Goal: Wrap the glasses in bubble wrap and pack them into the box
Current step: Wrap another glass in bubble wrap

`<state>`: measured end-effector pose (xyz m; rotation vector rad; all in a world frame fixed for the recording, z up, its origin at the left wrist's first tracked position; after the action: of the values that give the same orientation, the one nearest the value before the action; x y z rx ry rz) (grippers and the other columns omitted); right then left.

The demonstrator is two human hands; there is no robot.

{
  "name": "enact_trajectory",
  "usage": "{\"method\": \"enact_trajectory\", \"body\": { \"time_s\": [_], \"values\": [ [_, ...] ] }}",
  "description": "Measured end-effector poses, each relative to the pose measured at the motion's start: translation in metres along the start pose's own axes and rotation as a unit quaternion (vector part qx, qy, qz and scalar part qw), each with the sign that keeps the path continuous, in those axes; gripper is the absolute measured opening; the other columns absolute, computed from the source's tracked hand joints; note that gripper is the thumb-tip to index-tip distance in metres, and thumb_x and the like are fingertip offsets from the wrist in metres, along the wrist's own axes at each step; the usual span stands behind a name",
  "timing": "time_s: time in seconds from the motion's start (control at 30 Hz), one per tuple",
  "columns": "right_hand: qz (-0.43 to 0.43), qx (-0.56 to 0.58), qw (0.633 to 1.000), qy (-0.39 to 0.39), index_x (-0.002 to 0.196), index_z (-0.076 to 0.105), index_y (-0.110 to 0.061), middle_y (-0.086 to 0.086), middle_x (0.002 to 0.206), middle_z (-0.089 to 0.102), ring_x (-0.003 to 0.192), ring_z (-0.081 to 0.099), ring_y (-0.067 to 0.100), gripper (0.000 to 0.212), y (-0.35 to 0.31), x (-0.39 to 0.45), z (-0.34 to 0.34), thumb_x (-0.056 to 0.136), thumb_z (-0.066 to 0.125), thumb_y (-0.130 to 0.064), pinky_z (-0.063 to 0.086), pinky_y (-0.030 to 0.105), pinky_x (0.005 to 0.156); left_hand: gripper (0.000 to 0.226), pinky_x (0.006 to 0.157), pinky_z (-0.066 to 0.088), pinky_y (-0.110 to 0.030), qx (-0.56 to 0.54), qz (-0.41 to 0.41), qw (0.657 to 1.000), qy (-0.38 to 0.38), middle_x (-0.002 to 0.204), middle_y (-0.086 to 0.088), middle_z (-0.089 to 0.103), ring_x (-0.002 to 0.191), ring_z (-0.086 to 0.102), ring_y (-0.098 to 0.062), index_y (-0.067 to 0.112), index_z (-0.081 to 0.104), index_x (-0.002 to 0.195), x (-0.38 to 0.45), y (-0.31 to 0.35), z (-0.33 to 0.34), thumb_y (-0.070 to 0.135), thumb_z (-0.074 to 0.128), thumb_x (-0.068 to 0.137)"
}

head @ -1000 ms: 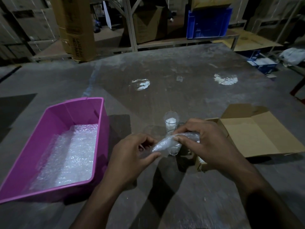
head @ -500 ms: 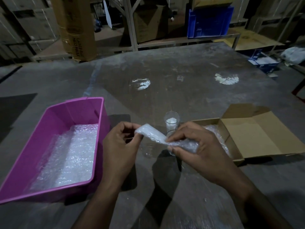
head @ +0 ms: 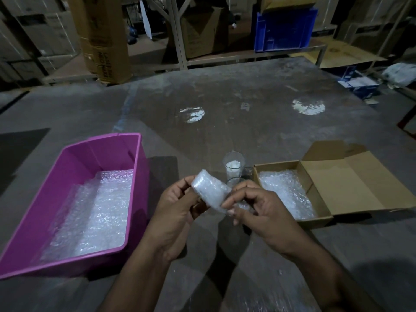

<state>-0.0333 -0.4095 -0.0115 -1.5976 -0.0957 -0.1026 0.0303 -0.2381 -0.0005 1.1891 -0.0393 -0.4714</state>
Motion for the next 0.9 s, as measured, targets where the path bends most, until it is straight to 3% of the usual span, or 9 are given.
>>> {"method": "enact_trajectory", "body": {
  "time_s": [0.13,0.2,0.3,0.37,0.43,0.53,0.63,0.73,0.9],
  "values": [
    [-0.036,-0.035,0.997,0.059,0.104,0.069,-0.031,-0.004,0.110,0.066,0.110,0.064,0.016,0.036,-0.006,0.008,-0.006,0.088,0.072,0.000,0.051,0.029,0.092,0.034,0.078,0.058,-0.024,0.025,-0.038,0.998,-0.043,0.103,-0.011,0.075,0.085,0.070,-0.012,0.013,0.074,0.103,-0.004,0.002,0.006,0.026,0.076,0.072],
    [-0.068,-0.092,0.989,0.093,0.097,0.071,-0.033,-0.007,0.104,0.065,0.105,0.065,0.015,0.038,-0.012,0.012,-0.009,0.085,0.072,0.003,0.049,0.021,0.089,0.033,0.080,0.057,-0.024,0.052,-0.046,0.996,-0.063,0.107,-0.011,0.076,0.090,0.070,-0.013,0.014,0.076,0.101,-0.006,0.003,0.009,0.028,0.077,0.070],
    [-0.094,-0.104,0.982,0.128,0.083,0.073,-0.035,-0.001,0.100,0.062,0.098,0.063,0.016,0.034,-0.017,0.015,-0.009,0.076,0.067,-0.002,0.049,0.020,0.083,0.035,0.087,0.059,-0.028,0.069,-0.038,0.993,-0.082,0.113,-0.018,0.074,0.096,0.070,-0.018,-0.001,0.069,0.110,-0.007,0.007,0.010,0.018,0.072,0.080],
    [-0.102,-0.052,0.985,0.126,0.080,0.074,-0.033,0.004,0.102,0.063,0.103,0.063,0.019,0.035,-0.017,0.015,-0.009,0.073,0.066,0.001,0.050,0.023,0.090,0.030,0.094,0.059,-0.035,0.070,-0.042,0.992,-0.099,0.114,-0.023,0.073,0.097,0.071,-0.023,-0.006,0.067,0.110,-0.009,0.008,0.012,0.011,0.069,0.085],
    [-0.096,0.037,0.989,0.107,0.084,0.076,-0.028,0.008,0.108,0.066,0.111,0.063,0.023,0.035,-0.017,0.014,-0.009,0.076,0.070,0.006,0.050,0.029,0.096,0.026,0.090,0.061,-0.037,0.069,-0.043,0.991,-0.111,0.106,-0.023,0.074,0.093,0.073,-0.025,-0.004,0.068,0.105,-0.011,0.009,0.015,0.008,0.069,0.082],
    [-0.045,0.192,0.976,0.089,0.112,0.069,-0.016,0.011,0.120,0.069,0.113,0.065,0.021,0.039,-0.017,0.014,-0.006,0.081,0.073,0.007,0.054,0.031,0.090,0.021,0.076,0.062,-0.034,0.062,-0.012,0.993,-0.097,0.096,-0.019,0.075,0.084,0.073,-0.022,0.004,0.073,0.094,-0.011,0.009,0.017,0.008,0.082,0.075],
    [-0.019,0.250,0.962,0.112,0.121,0.062,-0.006,0.019,0.120,0.068,0.108,0.065,0.024,0.046,-0.017,0.013,-0.005,0.078,0.076,0.003,0.057,0.029,0.085,0.041,0.074,0.061,-0.035,0.037,0.008,0.997,-0.071,0.104,-0.023,0.070,0.090,0.071,-0.024,0.009,0.074,0.101,-0.008,0.007,0.015,0.012,0.089,0.062],
    [-0.010,0.221,0.971,0.095,0.112,0.071,-0.008,0.018,0.113,0.073,0.104,0.069,0.029,0.030,-0.020,0.009,-0.004,0.082,0.077,-0.010,0.058,0.033,0.087,0.040,0.073,0.061,-0.035,0.060,0.026,0.996,-0.059,0.117,-0.024,0.068,0.094,0.072,-0.024,0.007,0.070,0.114,-0.008,0.007,0.014,0.009,0.081,0.076],
    [-0.049,0.030,0.998,0.023,0.128,0.067,-0.018,0.000,0.128,0.066,0.116,0.067,0.023,0.048,-0.018,0.003,-0.001,0.082,0.080,-0.011,0.057,0.036,0.092,0.015,0.079,0.056,-0.034,0.134,0.055,0.989,-0.006,0.105,-0.023,0.070,0.091,0.066,-0.022,0.006,0.071,0.105,-0.003,-0.002,0.008,0.002,0.068,0.091]
  ]
}}
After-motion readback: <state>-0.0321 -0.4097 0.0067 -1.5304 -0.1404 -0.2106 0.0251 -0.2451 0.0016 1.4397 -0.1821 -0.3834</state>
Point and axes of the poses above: each hand's wrist, its own x-axis towards the middle knuckle, its own z-axis out of the palm, y = z × x, the point moved 3 cm from there along x, towards the middle knuckle
